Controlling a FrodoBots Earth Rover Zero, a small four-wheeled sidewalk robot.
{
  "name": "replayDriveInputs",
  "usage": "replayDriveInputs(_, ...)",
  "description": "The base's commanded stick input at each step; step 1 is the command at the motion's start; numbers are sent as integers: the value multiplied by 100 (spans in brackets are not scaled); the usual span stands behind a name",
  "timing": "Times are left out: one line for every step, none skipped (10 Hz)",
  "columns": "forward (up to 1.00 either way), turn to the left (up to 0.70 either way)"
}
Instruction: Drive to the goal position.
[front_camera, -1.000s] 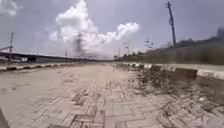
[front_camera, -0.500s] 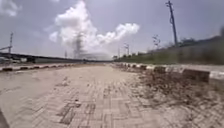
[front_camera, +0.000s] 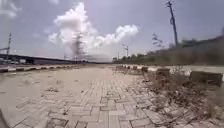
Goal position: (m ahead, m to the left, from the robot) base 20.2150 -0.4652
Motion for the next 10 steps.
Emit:
replayDriveInputs(100,0)
replayDriveInputs(100,0)
replayDriveInputs(100,0)
replayDriveInputs(100,0)
replayDriveInputs(100,0)
replayDriveInputs(100,0)
replayDriveInputs(100,0)
replayDriveInputs(100,0)
replayDriveInputs(100,14)
replayDriveInputs(100,40)
